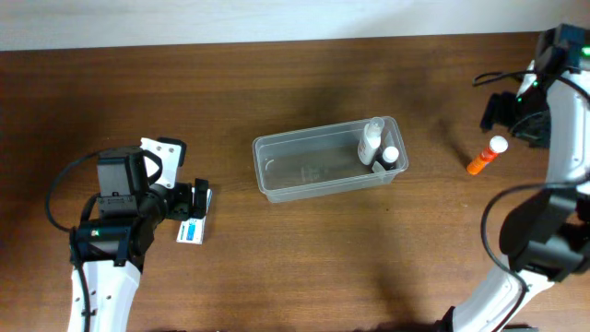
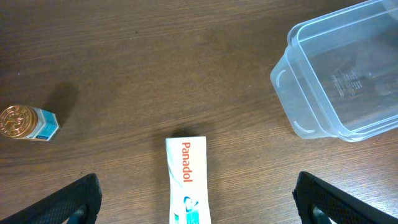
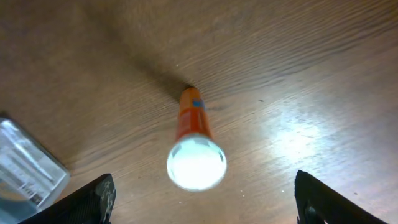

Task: Pack container
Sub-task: 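Grasp the orange tube with the right gripper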

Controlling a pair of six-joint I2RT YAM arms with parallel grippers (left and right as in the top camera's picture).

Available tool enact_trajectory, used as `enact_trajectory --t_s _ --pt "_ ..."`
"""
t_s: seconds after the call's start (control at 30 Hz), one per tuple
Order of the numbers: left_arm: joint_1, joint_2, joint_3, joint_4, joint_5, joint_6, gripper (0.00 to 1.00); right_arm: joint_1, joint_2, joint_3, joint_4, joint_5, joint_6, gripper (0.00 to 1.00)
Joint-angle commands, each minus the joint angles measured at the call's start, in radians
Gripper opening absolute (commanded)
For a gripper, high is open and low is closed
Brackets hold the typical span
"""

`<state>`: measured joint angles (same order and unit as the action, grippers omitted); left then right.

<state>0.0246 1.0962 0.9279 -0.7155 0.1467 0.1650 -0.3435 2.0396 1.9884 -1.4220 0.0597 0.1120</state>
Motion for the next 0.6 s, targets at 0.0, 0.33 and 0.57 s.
enact_trajectory --t_s 0.0,0.33,0.57 --pt "0.000 0.002 0.021 0.000 0.011 0.009 0.99 0.003 0.063 -0.010 -0.006 -0.011 -0.010 0.83" --pt "0.000 0.002 0.021 0.000 0.011 0.009 0.99 0.003 0.140 -0.010 -0.023 -0.026 -0.010 0.54" --pt "0.000 0.002 0.021 0.000 0.011 0.009 1.00 0.003 0.140 -0.010 -0.022 -0.026 -0.010 0.38"
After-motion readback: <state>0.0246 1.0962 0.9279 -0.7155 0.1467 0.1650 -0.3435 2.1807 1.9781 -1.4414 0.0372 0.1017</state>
